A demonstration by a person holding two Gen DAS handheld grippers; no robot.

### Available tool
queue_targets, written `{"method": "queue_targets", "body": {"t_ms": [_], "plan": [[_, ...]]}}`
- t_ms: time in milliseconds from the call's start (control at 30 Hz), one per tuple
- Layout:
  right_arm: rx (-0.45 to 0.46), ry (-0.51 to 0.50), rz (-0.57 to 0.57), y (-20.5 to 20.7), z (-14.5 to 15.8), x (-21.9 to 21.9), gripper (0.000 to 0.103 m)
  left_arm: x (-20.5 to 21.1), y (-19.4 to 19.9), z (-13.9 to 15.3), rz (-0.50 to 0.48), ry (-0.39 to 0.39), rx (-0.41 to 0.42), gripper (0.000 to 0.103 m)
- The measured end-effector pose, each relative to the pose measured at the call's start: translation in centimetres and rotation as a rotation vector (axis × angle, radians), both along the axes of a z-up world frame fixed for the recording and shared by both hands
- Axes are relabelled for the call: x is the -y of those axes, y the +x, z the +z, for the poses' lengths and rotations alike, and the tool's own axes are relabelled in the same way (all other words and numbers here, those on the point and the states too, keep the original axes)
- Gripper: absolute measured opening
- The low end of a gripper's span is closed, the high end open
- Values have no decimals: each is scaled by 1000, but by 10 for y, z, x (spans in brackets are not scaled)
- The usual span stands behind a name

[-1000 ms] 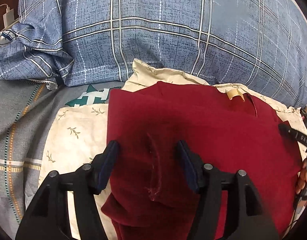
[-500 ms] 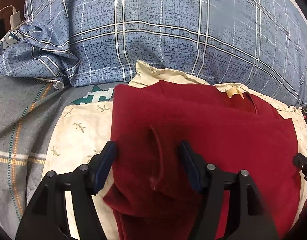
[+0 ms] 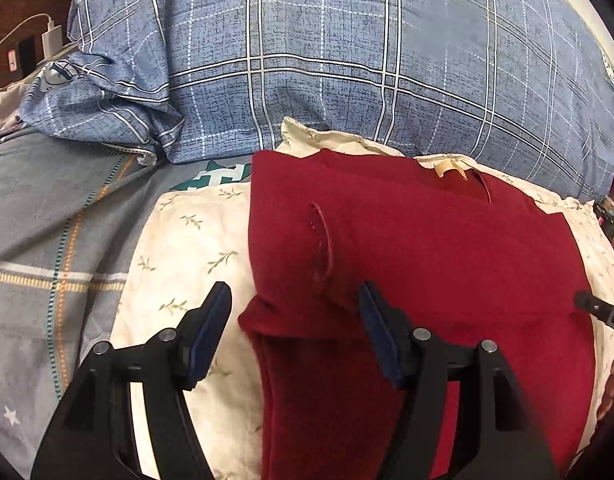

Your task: Fold small clothes

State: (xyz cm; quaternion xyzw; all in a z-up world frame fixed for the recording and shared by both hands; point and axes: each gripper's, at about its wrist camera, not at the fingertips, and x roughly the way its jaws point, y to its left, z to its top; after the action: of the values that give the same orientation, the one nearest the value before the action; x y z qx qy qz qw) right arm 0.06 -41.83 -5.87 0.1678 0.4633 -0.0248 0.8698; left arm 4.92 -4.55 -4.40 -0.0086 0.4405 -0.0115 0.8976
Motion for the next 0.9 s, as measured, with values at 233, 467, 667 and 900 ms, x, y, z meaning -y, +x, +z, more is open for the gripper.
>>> {"method": "queue_targets", "body": {"t_ms": [233, 467, 667, 900], "plan": [[17, -91, 22, -9, 4, -2, 24, -9, -23, 0, 8, -16, -12, 65], [38, -134, 0, -27, 23, -4, 25, -19, -51, -6, 3, -27, -41, 65], [36, -24, 17, -52, 31, -4, 40, -30, -77, -11, 9, -64, -68, 65], [-8, 33, 80, -68, 11, -11, 50, -32, -104, -13, 0, -68, -83, 65]]}}
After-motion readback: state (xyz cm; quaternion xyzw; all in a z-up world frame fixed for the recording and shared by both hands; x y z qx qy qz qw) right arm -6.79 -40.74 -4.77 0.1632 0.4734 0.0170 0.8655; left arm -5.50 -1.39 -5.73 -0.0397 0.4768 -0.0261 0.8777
